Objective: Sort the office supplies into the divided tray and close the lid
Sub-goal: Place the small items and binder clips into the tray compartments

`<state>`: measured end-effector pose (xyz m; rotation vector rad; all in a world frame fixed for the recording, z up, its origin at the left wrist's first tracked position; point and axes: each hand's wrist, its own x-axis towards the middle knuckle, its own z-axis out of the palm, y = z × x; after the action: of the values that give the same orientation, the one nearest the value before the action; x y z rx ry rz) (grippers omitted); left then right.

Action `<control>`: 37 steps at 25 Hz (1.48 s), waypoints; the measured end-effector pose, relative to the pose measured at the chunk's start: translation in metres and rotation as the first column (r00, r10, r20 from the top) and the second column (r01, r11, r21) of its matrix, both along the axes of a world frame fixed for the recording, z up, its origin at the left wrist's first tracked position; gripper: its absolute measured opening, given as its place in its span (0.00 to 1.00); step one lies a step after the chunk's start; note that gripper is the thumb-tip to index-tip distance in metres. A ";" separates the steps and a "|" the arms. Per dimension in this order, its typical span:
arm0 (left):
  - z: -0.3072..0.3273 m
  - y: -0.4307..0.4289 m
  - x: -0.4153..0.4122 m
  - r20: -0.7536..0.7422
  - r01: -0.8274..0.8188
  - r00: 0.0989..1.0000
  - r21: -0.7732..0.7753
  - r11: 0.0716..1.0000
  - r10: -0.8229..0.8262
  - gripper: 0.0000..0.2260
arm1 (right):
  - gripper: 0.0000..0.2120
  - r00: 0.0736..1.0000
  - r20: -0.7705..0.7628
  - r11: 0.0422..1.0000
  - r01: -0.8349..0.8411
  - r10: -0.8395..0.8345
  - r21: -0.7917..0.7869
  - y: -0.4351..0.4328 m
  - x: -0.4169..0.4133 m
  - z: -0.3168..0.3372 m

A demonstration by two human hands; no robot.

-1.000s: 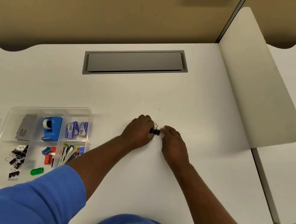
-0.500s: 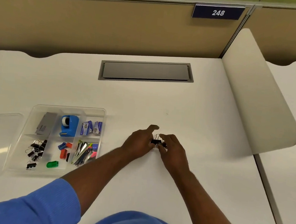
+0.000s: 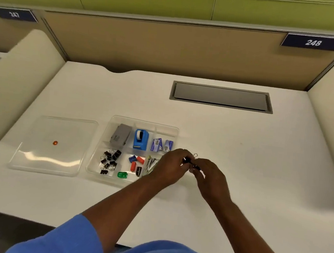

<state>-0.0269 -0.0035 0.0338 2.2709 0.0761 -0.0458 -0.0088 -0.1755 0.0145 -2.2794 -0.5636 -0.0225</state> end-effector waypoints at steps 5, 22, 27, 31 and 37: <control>-0.001 0.079 -0.026 0.022 -0.075 0.997 -0.025 0.997 0.076 0.08 | 0.17 0.999 0.033 1.000 0.013 -0.013 0.004 0.076 -0.022 0.003; -0.013 0.291 -0.123 0.184 -0.060 0.982 0.136 0.989 0.035 0.08 | 0.21 0.998 0.011 0.981 0.065 -0.064 -0.184 0.273 -0.109 -0.002; -0.018 0.292 -0.123 0.193 -0.084 0.980 0.144 0.986 0.055 0.11 | 0.25 0.998 -0.023 0.966 0.057 -0.064 -0.252 0.280 -0.109 0.001; -0.020 0.293 -0.126 0.174 -0.051 0.985 0.157 0.986 0.023 0.22 | 0.34 0.999 -0.004 0.958 0.045 -0.048 -0.282 0.276 -0.109 0.004; -0.016 0.293 -0.141 0.118 0.026 0.991 0.272 0.962 -0.060 0.33 | 0.38 1.000 0.005 0.944 0.014 -0.013 -0.331 0.266 -0.125 0.001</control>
<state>-0.1678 0.2900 0.0182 2.5422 -0.0362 0.0900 -0.1333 0.0909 0.0154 -2.6106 -0.5885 0.0679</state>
